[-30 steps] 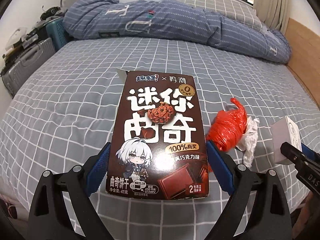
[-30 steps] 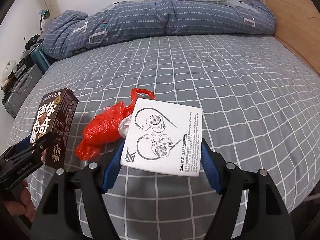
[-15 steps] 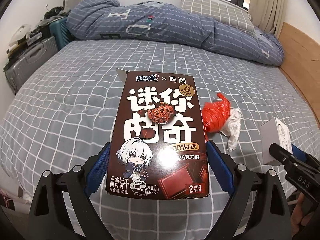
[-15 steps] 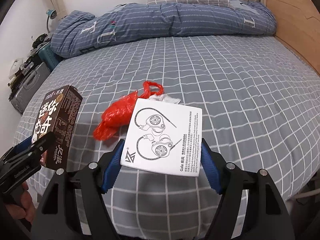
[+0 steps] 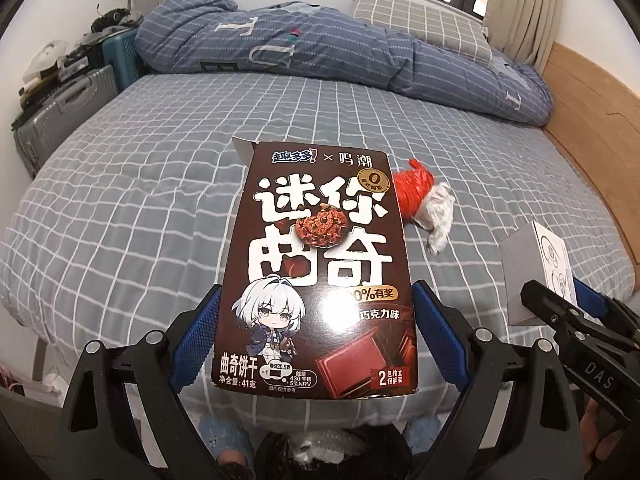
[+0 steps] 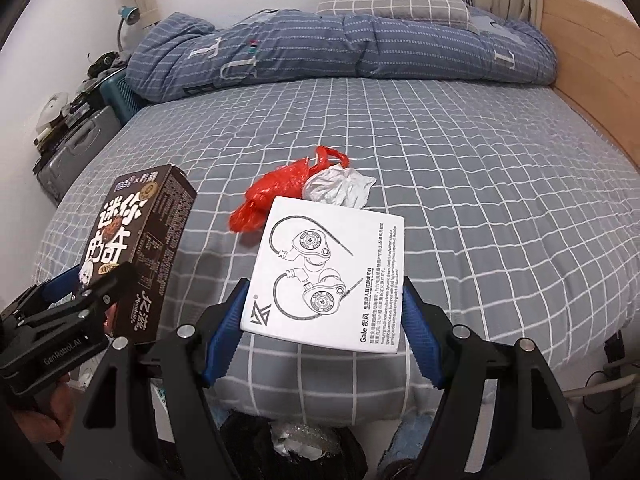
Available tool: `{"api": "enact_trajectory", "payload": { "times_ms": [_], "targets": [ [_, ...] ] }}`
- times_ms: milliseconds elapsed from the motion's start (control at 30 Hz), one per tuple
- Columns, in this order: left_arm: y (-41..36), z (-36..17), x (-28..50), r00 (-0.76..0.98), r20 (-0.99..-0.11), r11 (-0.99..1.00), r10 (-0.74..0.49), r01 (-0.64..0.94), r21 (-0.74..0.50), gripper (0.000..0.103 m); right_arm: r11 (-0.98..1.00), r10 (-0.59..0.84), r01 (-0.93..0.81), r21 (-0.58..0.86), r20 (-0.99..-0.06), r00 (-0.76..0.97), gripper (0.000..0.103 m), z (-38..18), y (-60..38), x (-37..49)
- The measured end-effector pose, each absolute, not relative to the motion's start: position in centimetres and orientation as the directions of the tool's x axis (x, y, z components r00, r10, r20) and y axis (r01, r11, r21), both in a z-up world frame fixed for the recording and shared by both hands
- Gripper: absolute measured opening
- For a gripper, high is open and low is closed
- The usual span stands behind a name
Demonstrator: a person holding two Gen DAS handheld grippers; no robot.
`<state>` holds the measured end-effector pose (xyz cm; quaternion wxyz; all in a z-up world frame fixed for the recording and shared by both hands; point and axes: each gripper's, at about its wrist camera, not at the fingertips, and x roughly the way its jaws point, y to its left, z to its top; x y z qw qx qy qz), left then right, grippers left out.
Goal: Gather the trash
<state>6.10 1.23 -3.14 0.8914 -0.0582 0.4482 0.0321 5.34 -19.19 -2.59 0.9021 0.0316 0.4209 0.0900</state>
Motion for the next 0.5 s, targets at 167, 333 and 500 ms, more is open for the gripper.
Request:
{"api": "enact_trajectory", "payload": {
  "times_ms": [167, 333, 500],
  "targets": [
    [1.7, -2.9, 3.7, 0.594, -0.805, 0.99, 0.001, -0.112, -0.082, 0.089, 0.982, 0.186, -0.142, 0.123, -0.75, 0.635, 0.069, -2.4, -18.9, 3.2],
    [1.9, -2.6, 1.7, 0.592, -0.806, 0.99, 0.0, -0.113, -0.083, 0.089, 0.982, 0.186, -0.149, 0.117, -0.751, 0.633, 0.069, -2.4, -18.7, 1.5],
    [1.8, -2.5, -0.2, 0.587, -0.81, 0.989, -0.01, -0.114, -0.095, 0.089, 0.981, 0.189, -0.156, 0.116, -0.752, 0.632, 0.069, -2.4, -18.5, -0.4]
  ]
}}
